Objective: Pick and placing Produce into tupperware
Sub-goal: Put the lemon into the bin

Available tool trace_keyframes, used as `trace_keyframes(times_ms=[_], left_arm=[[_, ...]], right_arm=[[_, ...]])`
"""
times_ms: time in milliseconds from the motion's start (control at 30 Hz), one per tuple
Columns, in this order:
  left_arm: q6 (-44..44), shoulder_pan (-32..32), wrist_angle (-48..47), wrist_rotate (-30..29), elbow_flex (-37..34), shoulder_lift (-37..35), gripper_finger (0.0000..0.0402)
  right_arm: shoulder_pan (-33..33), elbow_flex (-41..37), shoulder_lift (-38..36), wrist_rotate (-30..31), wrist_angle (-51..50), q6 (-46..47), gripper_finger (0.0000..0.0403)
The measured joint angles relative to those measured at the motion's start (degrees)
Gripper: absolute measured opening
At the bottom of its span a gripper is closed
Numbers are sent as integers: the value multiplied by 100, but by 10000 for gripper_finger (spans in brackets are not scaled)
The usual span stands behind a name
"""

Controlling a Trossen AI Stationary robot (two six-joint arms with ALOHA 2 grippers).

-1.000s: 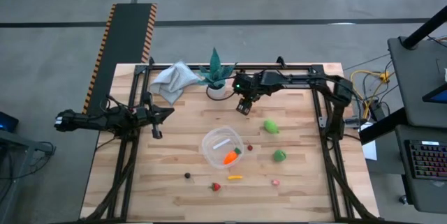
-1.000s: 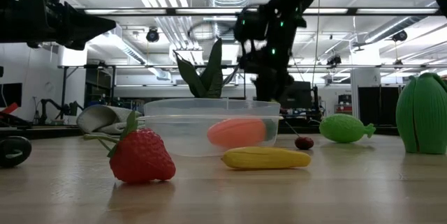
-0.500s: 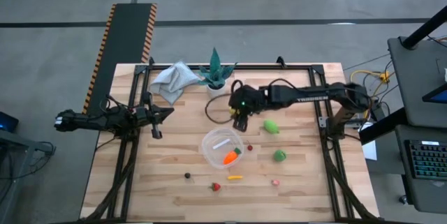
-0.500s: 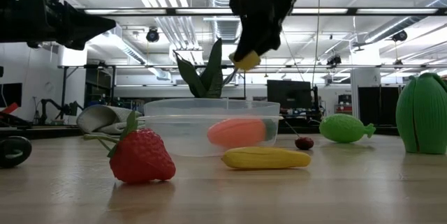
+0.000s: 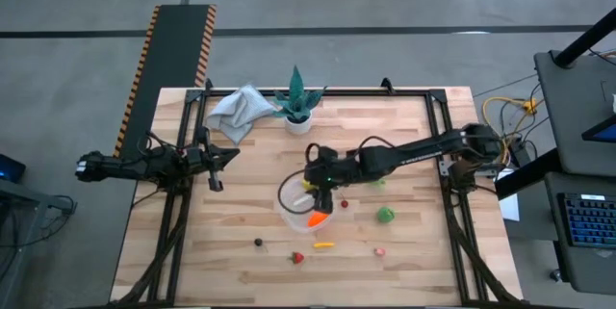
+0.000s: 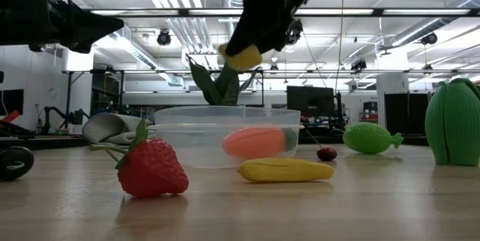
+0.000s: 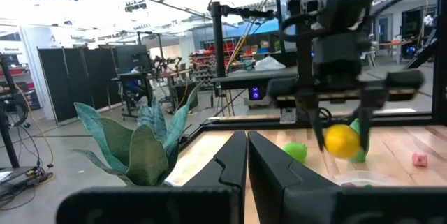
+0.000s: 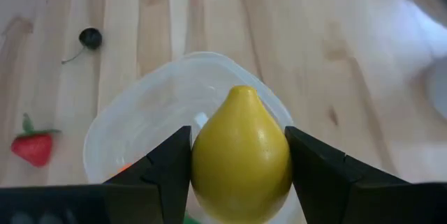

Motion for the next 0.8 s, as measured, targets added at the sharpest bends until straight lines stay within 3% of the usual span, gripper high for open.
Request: trace_keyframes(times_ms=[467,800], left_arm=[[-308,-1,-26,266,-9,-10,0],[-304,-2,-11,273,-11,-10,0]], right_arm=[[49,-2,923,-23,253,146,193],[13,-4,1100,-52,255,247,204]])
